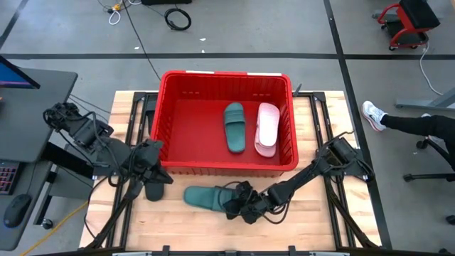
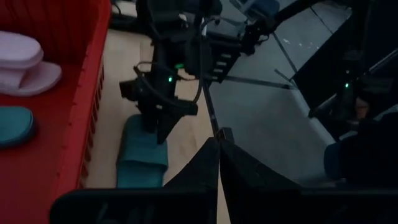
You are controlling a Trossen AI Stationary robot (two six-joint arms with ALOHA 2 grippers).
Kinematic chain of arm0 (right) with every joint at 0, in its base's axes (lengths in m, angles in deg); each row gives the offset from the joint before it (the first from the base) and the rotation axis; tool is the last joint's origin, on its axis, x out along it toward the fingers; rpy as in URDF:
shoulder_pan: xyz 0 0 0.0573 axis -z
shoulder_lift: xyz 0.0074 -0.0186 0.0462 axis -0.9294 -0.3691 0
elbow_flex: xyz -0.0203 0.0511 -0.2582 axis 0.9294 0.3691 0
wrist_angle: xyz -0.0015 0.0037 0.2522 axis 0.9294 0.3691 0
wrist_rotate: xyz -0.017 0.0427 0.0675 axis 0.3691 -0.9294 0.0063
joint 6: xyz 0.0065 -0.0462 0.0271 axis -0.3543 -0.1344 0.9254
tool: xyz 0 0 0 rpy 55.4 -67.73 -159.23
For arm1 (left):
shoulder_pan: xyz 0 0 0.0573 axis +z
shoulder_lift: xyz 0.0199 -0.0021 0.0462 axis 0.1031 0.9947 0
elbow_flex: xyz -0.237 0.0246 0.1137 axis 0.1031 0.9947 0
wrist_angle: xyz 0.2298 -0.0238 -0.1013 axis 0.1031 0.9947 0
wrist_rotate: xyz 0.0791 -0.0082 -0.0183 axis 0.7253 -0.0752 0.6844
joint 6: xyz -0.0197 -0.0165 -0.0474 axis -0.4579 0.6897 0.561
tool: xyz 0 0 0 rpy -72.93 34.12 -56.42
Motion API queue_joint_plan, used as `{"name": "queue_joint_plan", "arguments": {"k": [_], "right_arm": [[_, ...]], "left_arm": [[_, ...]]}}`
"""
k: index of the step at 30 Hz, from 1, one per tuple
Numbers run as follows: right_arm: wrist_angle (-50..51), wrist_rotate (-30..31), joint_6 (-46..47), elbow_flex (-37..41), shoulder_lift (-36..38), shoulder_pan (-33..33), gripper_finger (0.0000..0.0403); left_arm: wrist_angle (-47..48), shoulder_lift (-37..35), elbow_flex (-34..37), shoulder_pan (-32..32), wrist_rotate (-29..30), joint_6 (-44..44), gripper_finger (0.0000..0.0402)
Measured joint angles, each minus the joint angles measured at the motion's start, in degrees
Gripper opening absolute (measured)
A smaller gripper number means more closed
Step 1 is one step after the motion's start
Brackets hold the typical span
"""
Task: Pick and place slides into bin
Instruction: Put the green slide in the red bin
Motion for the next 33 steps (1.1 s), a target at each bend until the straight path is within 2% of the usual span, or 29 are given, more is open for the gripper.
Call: {"name": "queue_joint_plan", "arguments": {"k": [4, 8, 19, 23, 26, 33], "right_arm": [[-1.2, 1.6, -1.7, 1.1, 0.0, 0.7, 0.0221], [-3.4, 2.0, -6.0, 1.0, 0.0, 1.4, 0.0187], [-4.7, 4.8, -18.4, 1.0, 0.0, 1.4, 0.0016], [-4.2, 3.4, -25.0, -2.3, 0.0, 0.8, 0.0019], [-1.7, 2.2, -32.3, -8.1, 0.0, -0.5, 0.0011], [20.6, 0.4, -44.9, -27.0, 0.0, -2.5, 0.001]], "left_arm": [[-2.2, 0.0, 0.0, -0.9, 2.9, -0.8, 0.0022], [-4.8, 0.0, 0.0, -1.7, 4.6, -2.4, 0.0015], [-12.3, 1.9, 0.0, -4.4, 5.6, -8.7, 0.0027], [-14.8, 3.4, 0.0, -4.6, 5.6, -10.0, 0.0033], [-15.7, 3.8, 0.0, -4.6, 5.6, -10.0, 0.0036], [-12.3, 2.9, 0.0, -4.5, 4.9, -8.9, 0.0057]]}}
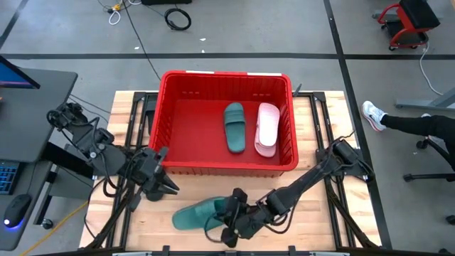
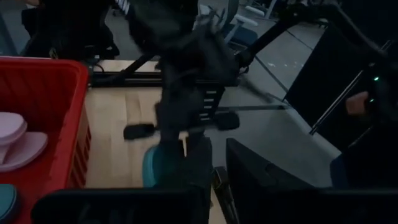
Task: Pick and place slides into bin
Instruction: Put the green slide in the red bin
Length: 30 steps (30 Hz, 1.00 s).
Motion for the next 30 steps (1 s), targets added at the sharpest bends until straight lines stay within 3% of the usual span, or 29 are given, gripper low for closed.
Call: {"name": "queue_joint_plan", "arguments": {"k": [5, 10, 19, 30], "right_arm": [[17.7, 3.2, -6.4, -12.7, 0.0, 0.4, 0.0007], [27.7, 6.6, -13.8, -23.6, 0.1, 1.0, 0.0007], [29.3, 6.8, -26.9, -33.1, 0.1, 3.0, 0.0009], [29.2, 4.2, -30.4, -33.8, 0.1, 4.1, 0.0009]], "left_arm": [[2.7, -0.4, 0.0, 1.2, 0.0, 2.3, 0.0094], [12.5, -0.3, 0.0, 1.2, -0.7, 9.7, 0.0149], [17.1, 1.0, 0.0, 1.2, 0.8, 11.0, 0.022], [20.1, 4.7, 0.0, 3.7, 4.7, 9.4, 0.0232]]}}
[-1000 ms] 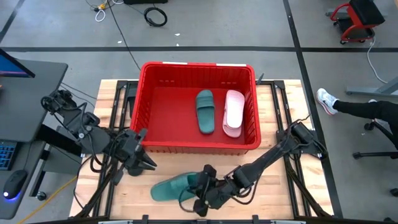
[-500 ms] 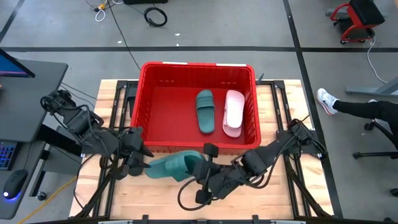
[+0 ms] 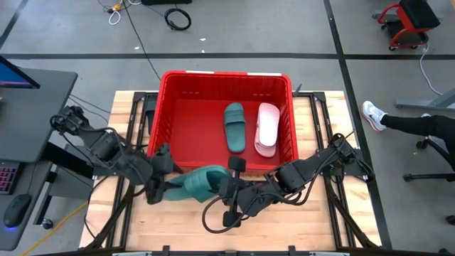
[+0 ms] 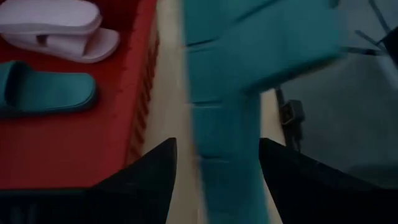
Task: Pick and place slides into bin
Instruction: Put the green slide in the red bin
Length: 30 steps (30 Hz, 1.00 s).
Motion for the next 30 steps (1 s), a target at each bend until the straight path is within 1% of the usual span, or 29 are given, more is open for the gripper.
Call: {"name": "queue_joint_plan", "arguments": {"k": [3, 8, 16, 19, 21, 22, 25, 26, 30], "right_arm": [[0.0, -1.1, 0.2, 0.0, 0.0, -0.3, 0.0007], [0.0, -1.1, 1.1, 0.0, 0.0, -0.7, 0.001], [-1.5, 0.1, -0.7, 0.0, 0.0, -0.3, 0.0007], [-2.0, 0.6, -1.9, 0.0, 0.0, 0.2, 0.0011], [-3.0, 0.6, -2.7, 0.0, 0.0, 0.4, 0.0011], [-3.5, 0.6, -3.1, 0.0, 0.0, 0.4, 0.0011], [-4.7, 0.3, -4.7, 0.0, 0.0, 0.5, 0.0012], [-4.9, 0.3, -4.9, 0.0, 0.0, 0.5, 0.0015], [-5.8, 0.5, -5.6, 0.0, 0.0, 0.5, 0.0039]], "left_arm": [[0.4, -0.2, 0.0, 0.8, 0.1, 0.0, 0.0233], [0.4, -0.7, 0.0, 0.9, -0.1, -0.3, 0.0231], [-0.3, 1.3, 0.0, 0.9, -3.2, -1.5, 0.0205], [-0.9, 1.6, 0.0, 0.9, -4.6, -1.5, 0.0185], [-0.6, 1.9, 0.0, 1.0, -5.0, -1.5, 0.0163], [-0.6, 1.9, 0.0, 1.0, -5.0, -1.5, 0.0148], [-0.8, 1.7, 0.0, 1.3, -5.1, -1.8, 0.0086], [-0.8, 1.7, 0.0, 1.4, -5.1, -2.3, 0.0077], [-0.7, 0.4, 0.0, 1.7, -6.7, -3.7, 0.0077]]}}
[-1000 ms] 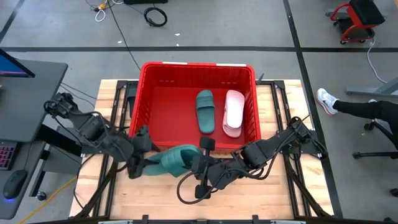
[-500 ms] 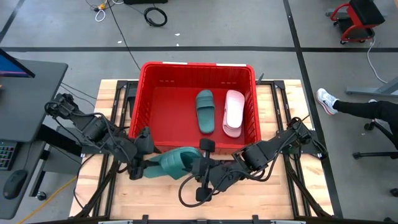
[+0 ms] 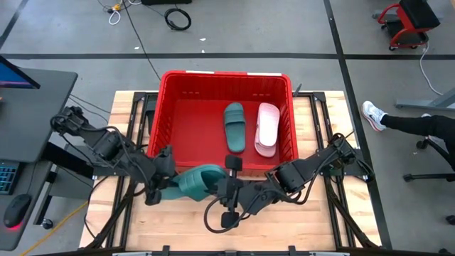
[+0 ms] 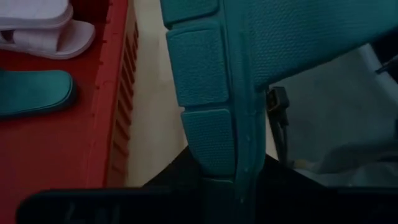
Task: Pick and place slides into bin
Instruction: Put the green slide in the red bin
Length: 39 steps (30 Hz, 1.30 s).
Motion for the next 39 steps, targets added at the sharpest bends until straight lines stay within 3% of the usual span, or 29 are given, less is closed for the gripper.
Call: {"name": "queue_joint_plan", "arguments": {"k": [11, 19, 21, 29, 36, 39], "right_arm": [[-0.6, 1.7, -2.6, 0.0, 6.7, -0.5, 0.0196], [-0.3, 5.6, -8.4, 0.0, 12.0, -1.2, 0.0278], [-0.3, 5.8, -8.2, 0.0, 12.7, -1.2, 0.0291], [0.0, 6.6, -6.6, 0.0, 13.8, -1.2, 0.0318], [-0.2, 11.8, -5.1, 0.0, 18.0, -1.1, 0.0312], [0.2, 16.4, 3.1, 0.0, 19.6, 0.0, 0.0311]], "left_arm": [[4.7, -5.9, 0.0, 6.1, -10.2, -2.1, 0.0077], [-3.8, -9.7, 0.0, 10.9, -21.0, -7.9, 0.0077], [-6.0, -9.7, 0.0, 11.9, -21.0, -9.9, 0.0077], [-7.4, -8.5, 0.0, 13.4, -0.2, -28.8, 0.0077], [-14.5, -6.3, 0.0, 14.4, 19.1, -57.5, 0.0077], [-17.9, -4.4, 0.0, 15.7, 27.5, -70.9, 0.0077]]}}
